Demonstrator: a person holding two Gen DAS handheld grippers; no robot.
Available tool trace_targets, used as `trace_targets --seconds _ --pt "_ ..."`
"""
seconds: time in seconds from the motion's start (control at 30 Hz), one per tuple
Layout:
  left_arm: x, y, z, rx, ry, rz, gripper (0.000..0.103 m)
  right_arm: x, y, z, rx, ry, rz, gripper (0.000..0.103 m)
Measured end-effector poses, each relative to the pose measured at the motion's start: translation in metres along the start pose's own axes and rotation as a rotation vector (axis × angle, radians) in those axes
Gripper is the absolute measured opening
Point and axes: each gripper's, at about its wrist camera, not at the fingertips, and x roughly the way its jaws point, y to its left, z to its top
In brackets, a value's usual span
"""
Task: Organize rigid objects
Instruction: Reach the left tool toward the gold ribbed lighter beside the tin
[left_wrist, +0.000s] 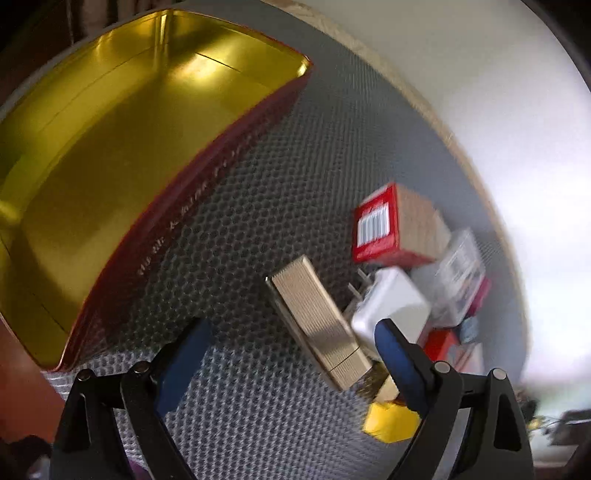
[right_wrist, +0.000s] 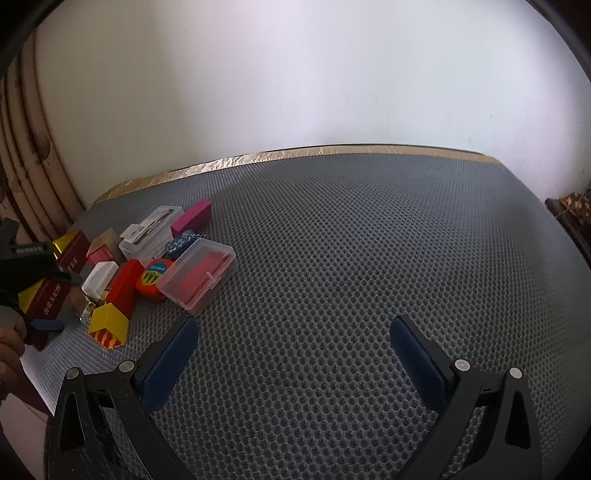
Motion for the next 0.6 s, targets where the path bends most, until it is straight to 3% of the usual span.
trace_targets --seconds 0.13,0.2,0.27,0.43,0.6 --pt "-0.011 0.016 -0.002 -0.103 0.023 0.048 0.094 0.004 -0.008 0.001 0.046 0.018 0.018 0.103" --pt "-0.020 0.036 -0.003 -0.200 0.043 0.141 0.092 0.006 -0.011 0.001 0.063 0.026 0.029 0.103" --pt "-0.030 0.058 -0.007 -0.285 0.025 0.121 0.092 0.008 -0.014 0.001 0.080 0.034 0.041 0.103" --pt "-0.039 0.070 -0.012 -0.203 0.021 0.118 0.092 0.011 -0.021 0.002 0.123 0.045 0.056 0.103" --pt "-0.050 0.079 -0.009 -0.214 0.029 0.150 0.093 0.012 -0.026 0.001 0.144 0.057 0.073 0.103"
